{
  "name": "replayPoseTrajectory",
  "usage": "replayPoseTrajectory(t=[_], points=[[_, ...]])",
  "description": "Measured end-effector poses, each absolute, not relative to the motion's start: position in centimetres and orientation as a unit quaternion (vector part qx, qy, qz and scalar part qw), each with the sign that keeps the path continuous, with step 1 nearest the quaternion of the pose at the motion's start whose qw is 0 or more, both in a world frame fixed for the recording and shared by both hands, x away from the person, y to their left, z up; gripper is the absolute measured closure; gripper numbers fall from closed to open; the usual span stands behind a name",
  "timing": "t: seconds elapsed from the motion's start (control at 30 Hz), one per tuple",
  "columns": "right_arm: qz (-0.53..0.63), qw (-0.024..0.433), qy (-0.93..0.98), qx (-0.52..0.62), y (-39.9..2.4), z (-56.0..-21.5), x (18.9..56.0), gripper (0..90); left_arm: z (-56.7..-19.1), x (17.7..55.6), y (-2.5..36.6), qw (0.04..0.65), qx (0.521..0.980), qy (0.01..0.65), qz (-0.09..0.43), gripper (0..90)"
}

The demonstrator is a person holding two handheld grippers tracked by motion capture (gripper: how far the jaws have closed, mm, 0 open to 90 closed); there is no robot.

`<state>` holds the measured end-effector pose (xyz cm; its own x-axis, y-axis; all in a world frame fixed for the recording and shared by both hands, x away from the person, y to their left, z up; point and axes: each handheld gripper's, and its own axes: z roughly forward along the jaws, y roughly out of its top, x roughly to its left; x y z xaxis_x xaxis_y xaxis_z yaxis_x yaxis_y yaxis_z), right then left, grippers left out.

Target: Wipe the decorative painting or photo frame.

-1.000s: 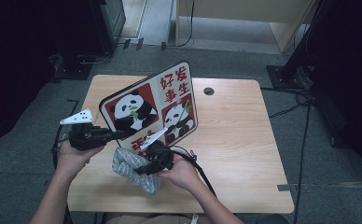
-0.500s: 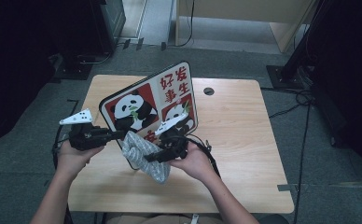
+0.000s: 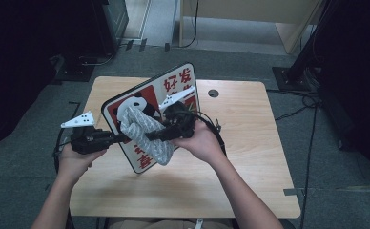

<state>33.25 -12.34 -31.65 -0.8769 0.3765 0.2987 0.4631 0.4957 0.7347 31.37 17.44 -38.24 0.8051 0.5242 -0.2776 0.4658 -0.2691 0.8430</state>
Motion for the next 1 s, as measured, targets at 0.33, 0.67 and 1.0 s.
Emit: replayPoseTrajectory(t=[0.33,0.67,1.0], points=[[-0.454,0.035,-0.859,-0.233,-11.2,-26.0,35.0,63.6,-38.3,31.4,17.4,0.52,0.795,0.311,0.029,78.0],[-0.46,0.014,-0.861,-0.218,-8.1,-21.1,37.1,63.4,-38.3,31.4,17.4,0.52,0.796,0.31,0.028,78.0],[-0.464,0.003,-0.86,-0.214,-4.1,-19.8,38.7,63.0,-38.3,31.4,17.5,0.52,0.796,0.307,0.031,77.8]])
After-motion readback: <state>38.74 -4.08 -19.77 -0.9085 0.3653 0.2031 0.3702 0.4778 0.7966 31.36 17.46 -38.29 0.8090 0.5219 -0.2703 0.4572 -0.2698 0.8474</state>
